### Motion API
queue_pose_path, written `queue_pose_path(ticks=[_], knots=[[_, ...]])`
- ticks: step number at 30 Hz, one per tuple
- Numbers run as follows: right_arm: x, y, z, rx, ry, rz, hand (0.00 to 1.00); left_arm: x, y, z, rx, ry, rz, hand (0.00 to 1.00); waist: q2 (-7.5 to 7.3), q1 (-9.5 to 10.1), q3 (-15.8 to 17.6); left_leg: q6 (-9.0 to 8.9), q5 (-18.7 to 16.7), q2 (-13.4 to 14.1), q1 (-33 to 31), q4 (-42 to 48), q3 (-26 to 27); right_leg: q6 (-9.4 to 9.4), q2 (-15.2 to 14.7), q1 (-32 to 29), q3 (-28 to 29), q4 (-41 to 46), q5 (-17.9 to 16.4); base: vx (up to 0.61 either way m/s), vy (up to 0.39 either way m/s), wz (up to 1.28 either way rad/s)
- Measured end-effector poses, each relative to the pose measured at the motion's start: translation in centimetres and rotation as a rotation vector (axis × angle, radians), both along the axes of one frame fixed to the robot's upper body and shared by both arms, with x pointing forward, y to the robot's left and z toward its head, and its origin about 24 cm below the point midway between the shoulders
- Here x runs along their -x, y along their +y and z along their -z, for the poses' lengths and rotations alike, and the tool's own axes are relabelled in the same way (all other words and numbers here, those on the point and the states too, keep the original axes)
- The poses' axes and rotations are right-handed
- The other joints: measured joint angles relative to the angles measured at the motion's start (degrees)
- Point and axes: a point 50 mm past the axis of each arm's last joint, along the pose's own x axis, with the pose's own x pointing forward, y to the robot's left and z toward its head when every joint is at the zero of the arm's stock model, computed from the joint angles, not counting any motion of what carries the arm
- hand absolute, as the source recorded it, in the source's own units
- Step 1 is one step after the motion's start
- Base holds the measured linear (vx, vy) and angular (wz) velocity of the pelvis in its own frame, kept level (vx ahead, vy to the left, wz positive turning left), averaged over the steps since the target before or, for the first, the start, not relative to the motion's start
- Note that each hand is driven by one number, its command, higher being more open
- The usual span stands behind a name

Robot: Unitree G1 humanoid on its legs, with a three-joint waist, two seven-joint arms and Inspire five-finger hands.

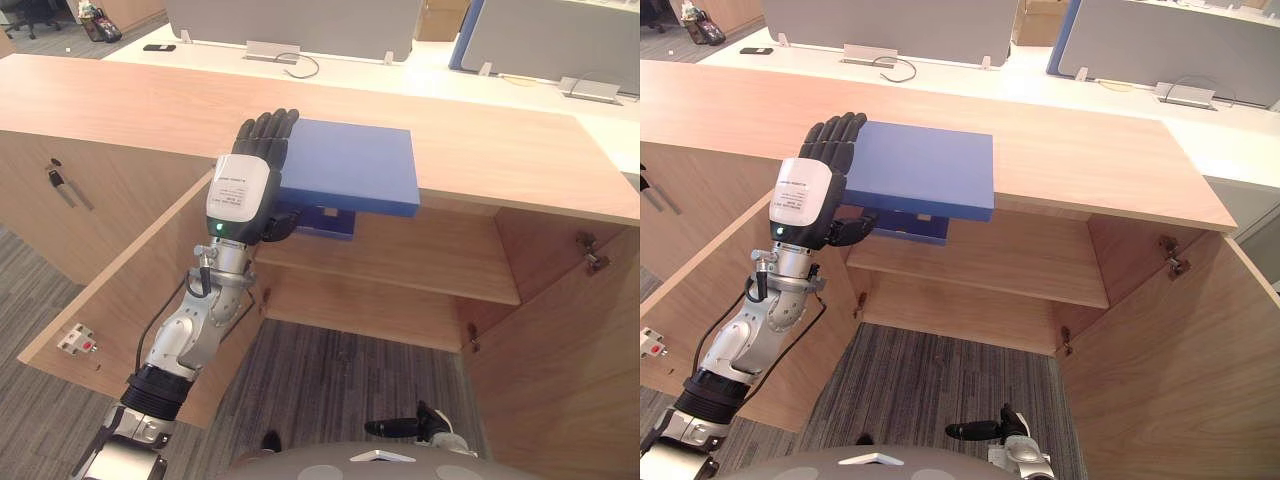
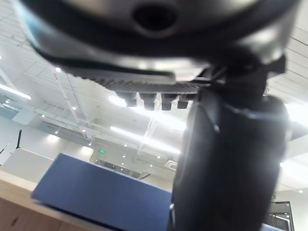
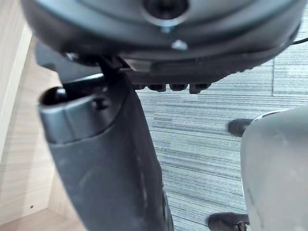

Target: Walk over to the cabinet, pick up the folder, carry it to the office cabinet, place the folder inside the office cabinet, then close the office cabinet door

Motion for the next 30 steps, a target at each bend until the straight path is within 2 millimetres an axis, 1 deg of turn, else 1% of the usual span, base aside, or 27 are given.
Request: queue_pose_path(ticks=[2, 5, 6, 8, 16, 25, 30], knots=[[-0.2, 0.0, 0.0, 0.000, -0.005, -0.001, 1.00, 0.0, 0.1, 0.0, -0.011, 0.002, -0.002, 1.00, -0.01, -0.54, 0.0, -0.02, 0.0, 0.0, 0.0, 0.1, 0.0, -0.13, 0.0, 0.0, 0.0, 0.0, -0.1, 0.00, 0.000, 0.00], [-0.4, 0.0, -0.1, 0.002, -0.010, -0.002, 1.00, -0.6, 0.0, 0.3, -0.046, 0.016, 0.011, 1.00, -0.01, -0.79, 0.0, -0.02, 0.0, 0.0, 0.0, 0.2, 0.0, -0.39, 0.1, 0.2, 0.1, -0.3, 0.1, 0.00, 0.000, -0.01], [-0.5, -0.1, -0.1, 0.003, -0.012, -0.002, 1.00, -0.8, -0.1, 0.4, -0.053, 0.023, 0.014, 1.00, -0.01, -0.82, 0.0, -0.02, 0.0, 0.0, 0.0, 0.2, 0.1, -0.76, 0.1, 0.4, 0.2, -0.9, 0.3, -0.01, -0.008, -0.05], [-0.7, -0.2, -0.2, 0.007, -0.016, -0.003, 1.00, -0.9, -0.1, 0.5, -0.056, 0.030, 0.012, 1.00, 0.03, -1.16, 0.0, -0.02, 0.0, 0.0, 0.0, 0.2, 0.2, -0.88, 0.1, 0.3, 0.3, -0.9, 0.4, -0.02, -0.026, -0.05], [-0.6, -0.6, -0.2, 0.015, -0.014, -0.002, 1.00, -1.2, 0.0, 1.9, -0.084, 0.107, 0.007, 1.00, 0.20, -1.14, 0.2, -0.06, -0.2, 0.1, 0.3, 0.0, 0.8, -1.12, 0.1, 0.3, 0.7, -0.9, 0.7, -0.05, -0.035, -0.04], [-0.6, -0.6, -0.2, 0.015, -0.014, -0.002, 1.00, -1.3, 0.1, 2.1, -0.089, 0.120, 0.003, 1.00, 0.27, -1.13, 0.2, -0.02, -0.3, 0.1, 0.4, 0.0, 0.8, -1.16, 0.1, 0.3, 0.8, -0.9, 0.7, -0.04, -0.037, -0.01], [-0.7, -0.6, -0.2, 0.015, -0.015, -0.002, 1.00, -2.1, 0.4, 2.1, -0.106, 0.130, -0.014, 1.00, 0.27, -1.16, 0.2, -0.01, -0.3, 0.1, 0.5, 0.2, 0.9, -1.14, 0.1, 0.3, 0.9, -0.9, 0.7, -0.01, -0.025, -0.01]])
